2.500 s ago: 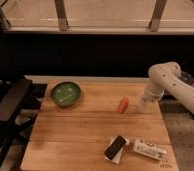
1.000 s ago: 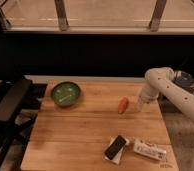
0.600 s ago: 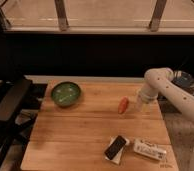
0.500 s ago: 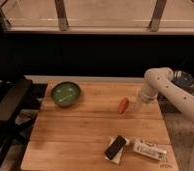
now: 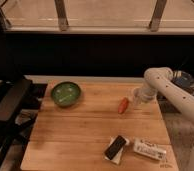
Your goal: Pick up the ceramic cup
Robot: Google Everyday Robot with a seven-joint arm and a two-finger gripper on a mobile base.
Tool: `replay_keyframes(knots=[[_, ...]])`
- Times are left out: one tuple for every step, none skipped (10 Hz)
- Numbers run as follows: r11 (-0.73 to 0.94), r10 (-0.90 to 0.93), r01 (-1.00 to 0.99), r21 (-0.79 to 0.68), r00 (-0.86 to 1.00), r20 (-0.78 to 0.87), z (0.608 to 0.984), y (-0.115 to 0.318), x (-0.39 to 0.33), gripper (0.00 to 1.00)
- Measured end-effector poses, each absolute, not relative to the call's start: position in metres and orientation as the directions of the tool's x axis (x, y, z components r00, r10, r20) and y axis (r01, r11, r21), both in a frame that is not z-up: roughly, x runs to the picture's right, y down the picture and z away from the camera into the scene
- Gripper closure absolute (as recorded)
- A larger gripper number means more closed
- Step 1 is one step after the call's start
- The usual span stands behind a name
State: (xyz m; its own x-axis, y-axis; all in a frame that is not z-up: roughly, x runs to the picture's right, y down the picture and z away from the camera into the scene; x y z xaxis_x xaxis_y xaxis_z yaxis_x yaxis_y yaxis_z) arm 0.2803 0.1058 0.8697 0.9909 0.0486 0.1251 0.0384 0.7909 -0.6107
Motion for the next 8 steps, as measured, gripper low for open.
replay_keyframes(knots=[[0.790, 0.048, 0.043, -0.612, 0.990, 0.131, 0.866, 0.103, 0.279, 0.82], [0.792, 0.048, 0.047, -0.609, 0.989, 0.138, 0.863, 0.098, 0.278, 0.82], [0.793, 0.047, 0.052, -0.607, 0.988, 0.146, 0.859, 0.093, 0.277, 0.82], [0.793, 0.047, 0.054, -0.607, 0.988, 0.150, 0.857, 0.091, 0.277, 0.82], [0.793, 0.047, 0.057, -0.606, 0.987, 0.155, 0.856, 0.090, 0.276, 0.82], [0.793, 0.047, 0.062, -0.606, 0.986, 0.162, 0.856, 0.089, 0.274, 0.82], [0.794, 0.046, 0.066, -0.605, 0.985, 0.168, 0.855, 0.088, 0.273, 0.82], [0.793, 0.044, 0.071, -0.606, 0.984, 0.173, 0.853, 0.085, 0.271, 0.82]])
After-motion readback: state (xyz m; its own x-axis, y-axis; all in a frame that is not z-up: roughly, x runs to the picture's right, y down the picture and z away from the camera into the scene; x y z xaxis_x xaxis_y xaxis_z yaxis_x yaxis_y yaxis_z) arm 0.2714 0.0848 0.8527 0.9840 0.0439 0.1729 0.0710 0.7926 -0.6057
